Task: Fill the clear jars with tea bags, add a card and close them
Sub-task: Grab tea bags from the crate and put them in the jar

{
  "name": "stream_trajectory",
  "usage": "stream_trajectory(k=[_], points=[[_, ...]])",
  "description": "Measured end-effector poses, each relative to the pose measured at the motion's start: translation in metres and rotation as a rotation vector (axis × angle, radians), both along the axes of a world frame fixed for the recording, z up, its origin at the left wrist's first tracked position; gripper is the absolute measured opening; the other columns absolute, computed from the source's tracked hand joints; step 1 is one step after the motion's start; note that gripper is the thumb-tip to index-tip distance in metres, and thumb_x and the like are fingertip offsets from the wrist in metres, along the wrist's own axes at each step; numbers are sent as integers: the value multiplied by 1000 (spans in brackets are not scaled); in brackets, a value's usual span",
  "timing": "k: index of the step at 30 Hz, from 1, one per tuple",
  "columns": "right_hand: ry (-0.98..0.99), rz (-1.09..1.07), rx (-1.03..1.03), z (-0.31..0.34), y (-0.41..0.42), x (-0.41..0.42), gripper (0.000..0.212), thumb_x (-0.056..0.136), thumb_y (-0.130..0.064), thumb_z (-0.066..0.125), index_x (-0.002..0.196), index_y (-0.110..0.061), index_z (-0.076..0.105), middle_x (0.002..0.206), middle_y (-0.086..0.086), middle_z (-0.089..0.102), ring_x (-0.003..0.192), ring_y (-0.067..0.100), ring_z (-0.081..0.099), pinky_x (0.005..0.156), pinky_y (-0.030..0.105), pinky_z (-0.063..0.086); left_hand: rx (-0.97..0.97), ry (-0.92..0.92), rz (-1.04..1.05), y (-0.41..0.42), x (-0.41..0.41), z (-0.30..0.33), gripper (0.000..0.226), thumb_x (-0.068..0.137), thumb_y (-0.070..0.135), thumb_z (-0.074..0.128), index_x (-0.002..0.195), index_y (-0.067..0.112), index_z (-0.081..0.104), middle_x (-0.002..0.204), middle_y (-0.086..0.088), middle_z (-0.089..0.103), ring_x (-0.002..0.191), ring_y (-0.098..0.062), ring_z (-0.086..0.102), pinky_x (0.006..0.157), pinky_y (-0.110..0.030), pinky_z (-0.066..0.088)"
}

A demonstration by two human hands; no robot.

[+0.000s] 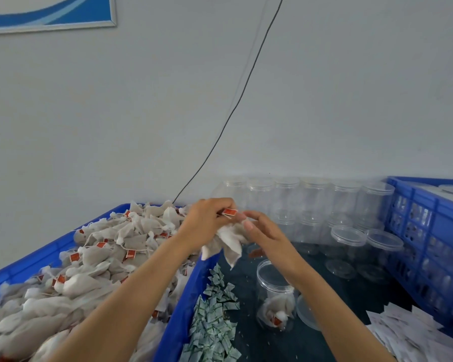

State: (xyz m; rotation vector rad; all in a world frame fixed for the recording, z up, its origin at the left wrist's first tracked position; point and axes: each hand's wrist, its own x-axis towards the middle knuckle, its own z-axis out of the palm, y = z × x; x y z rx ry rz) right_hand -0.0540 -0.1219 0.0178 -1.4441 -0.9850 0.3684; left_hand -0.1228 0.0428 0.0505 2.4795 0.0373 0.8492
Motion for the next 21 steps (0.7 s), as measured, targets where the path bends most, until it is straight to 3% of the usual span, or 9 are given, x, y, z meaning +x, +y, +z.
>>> stream_trajectory(k=[3,5,7,8,10,12,14,17,21], points=[[90,40,-19,4,-6,5,29,92,-27,62,117,-13,58,93,3,71,77,17,68,65,28,56,-140,52,-161,-25,15,-2,15,85,23,71,75,13,65,65,-3,64,61,-8,53,63,-28,46],[140,-7,-43,0,-12,10,27,90,-19,66,111,-3,61,87,10,70,72,19,66,62,29,54,-253,43,-202,-36,22,-9,10,84,22,73,88,15,66,75,-3,71,71,-21,65,77,-41,53],[241,-69,-15,-8,-19,15,23,89,-17,67,106,-3,63,82,8,70,68,16,66,58,27,54,-330,30,-193,-42,26,-16,19,84,26,73,98,22,62,78,-7,74,76,-34,67,77,-48,53],[285,-102,7,-12,-22,17,20,88,-15,68,105,-4,64,81,7,70,67,14,67,58,26,54,-367,22,-187,-42,28,-20,22,83,27,74,100,23,61,75,-6,73,70,-33,66,70,-46,53],[332,-148,28,-18,-26,21,17,87,-12,69,103,-5,65,81,6,69,65,12,66,59,27,57,-428,4,-193,-38,28,-28,25,81,27,75,99,20,60,58,4,66,46,-11,55,48,-26,43],[334,-148,34,-23,-25,23,14,86,-10,69,99,-8,66,79,4,70,65,12,67,61,30,59,-449,-8,-182,-35,27,-32,22,82,26,74,97,17,60,48,11,58,38,2,43,43,-11,31],[326,-166,53,-25,-23,22,12,88,-11,68,99,-9,67,81,5,71,67,14,67,60,30,59,-483,-38,-152,-33,26,-32,18,83,26,74,93,17,62,52,2,62,41,0,44,46,-13,32],[263,-250,71,-27,-21,27,13,90,-12,65,103,-9,65,85,7,72,71,15,67,58,27,57,-583,-95,-77,-27,27,-27,18,82,29,73,90,15,64,76,-22,68,57,-22,50,56,-34,38],[87,-320,1,-30,-22,39,4,93,-17,62,95,-15,66,89,8,70,74,12,64,63,26,55,-657,-139,47,-21,36,-30,21,80,32,74,86,14,64,72,-8,68,61,-17,56,59,-29,43]])
